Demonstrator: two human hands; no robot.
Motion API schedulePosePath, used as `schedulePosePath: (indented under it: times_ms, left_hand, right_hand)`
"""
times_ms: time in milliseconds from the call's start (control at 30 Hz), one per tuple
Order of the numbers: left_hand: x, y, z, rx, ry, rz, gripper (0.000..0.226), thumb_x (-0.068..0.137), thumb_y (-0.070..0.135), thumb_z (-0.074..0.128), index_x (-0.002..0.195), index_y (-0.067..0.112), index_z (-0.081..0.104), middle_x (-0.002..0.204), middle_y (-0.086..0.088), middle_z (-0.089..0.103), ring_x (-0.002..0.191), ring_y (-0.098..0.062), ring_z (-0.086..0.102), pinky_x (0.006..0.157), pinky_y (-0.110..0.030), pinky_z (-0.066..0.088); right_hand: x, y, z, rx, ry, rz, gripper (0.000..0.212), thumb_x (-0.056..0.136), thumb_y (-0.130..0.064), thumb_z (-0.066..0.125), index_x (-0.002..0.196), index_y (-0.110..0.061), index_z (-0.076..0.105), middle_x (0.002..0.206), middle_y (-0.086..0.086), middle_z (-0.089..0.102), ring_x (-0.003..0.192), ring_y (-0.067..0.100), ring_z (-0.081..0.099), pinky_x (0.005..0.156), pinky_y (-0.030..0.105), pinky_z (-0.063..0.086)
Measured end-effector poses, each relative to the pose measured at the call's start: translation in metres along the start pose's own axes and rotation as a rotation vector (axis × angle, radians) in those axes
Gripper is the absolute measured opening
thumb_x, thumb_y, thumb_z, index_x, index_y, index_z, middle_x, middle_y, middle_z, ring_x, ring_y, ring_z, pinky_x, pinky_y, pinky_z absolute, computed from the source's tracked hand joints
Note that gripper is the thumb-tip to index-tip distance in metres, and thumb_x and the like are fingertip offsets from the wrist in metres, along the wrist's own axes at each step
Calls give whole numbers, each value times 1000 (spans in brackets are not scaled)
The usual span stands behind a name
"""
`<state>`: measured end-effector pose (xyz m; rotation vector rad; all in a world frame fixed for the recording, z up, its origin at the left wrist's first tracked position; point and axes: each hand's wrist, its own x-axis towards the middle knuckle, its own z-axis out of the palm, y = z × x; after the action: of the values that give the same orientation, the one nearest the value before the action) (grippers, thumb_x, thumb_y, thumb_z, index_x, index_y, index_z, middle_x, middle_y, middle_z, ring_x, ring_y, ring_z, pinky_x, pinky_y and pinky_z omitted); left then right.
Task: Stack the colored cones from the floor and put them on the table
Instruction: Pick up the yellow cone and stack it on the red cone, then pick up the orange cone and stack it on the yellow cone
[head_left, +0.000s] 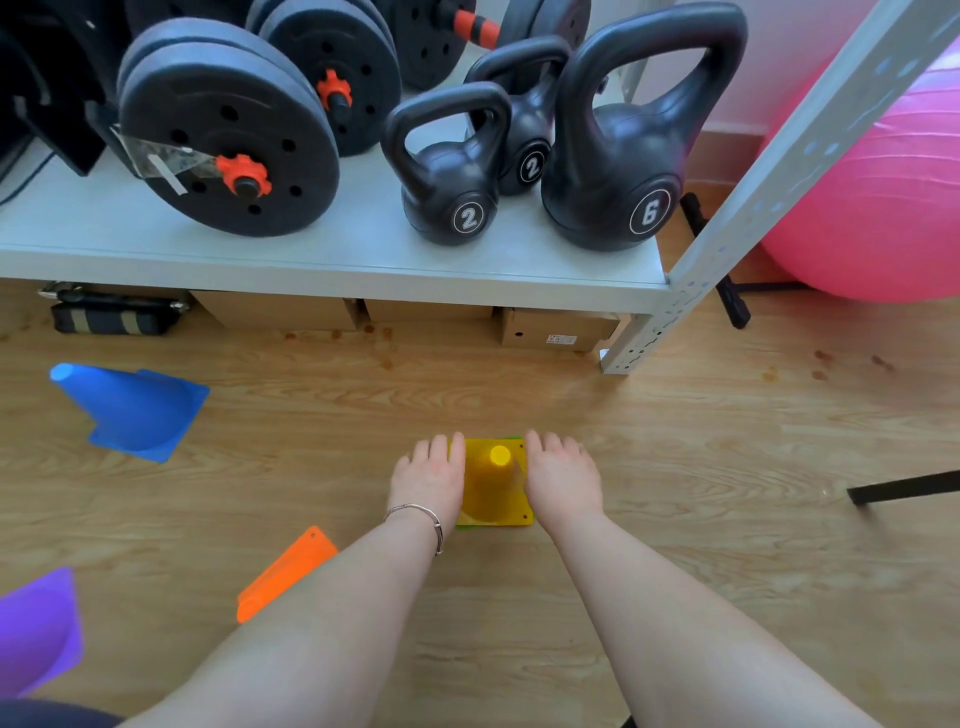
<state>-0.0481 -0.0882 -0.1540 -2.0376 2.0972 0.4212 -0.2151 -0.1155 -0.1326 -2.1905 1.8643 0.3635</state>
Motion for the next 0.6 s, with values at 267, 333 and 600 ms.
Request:
schedulePosePath:
  times_ms: [267,333,600]
  left_hand:
    - [1,-40,-51,88,183,-106,75,90,40,54,149,9,19,149,-13,35,140,-29,31,116,-49,23]
    - [2,-54,-70,121,223,-118,78,89,42,54,150,10,17,151,-14,33,142,-29,29,117,-50,21]
    - [-37,-126,-86,137,255,-310,83,89,44,57,151,10,14,157,-12,27,145,-27,25,120,-47,19]
  right_hand:
    - [25,-13,-61,9,181,-34,48,94,-19,51,140,-12,41,124,9,60,120,31,51,108,43,39]
    - [32,-25,-80,3,213,-66,49,94,-20,53,140,-12,42,125,9,60,119,30,52,106,42,40]
    - [36,-109,-88,60,178,-257,48,92,-15,50,139,-12,43,121,9,60,116,31,52,100,39,41]
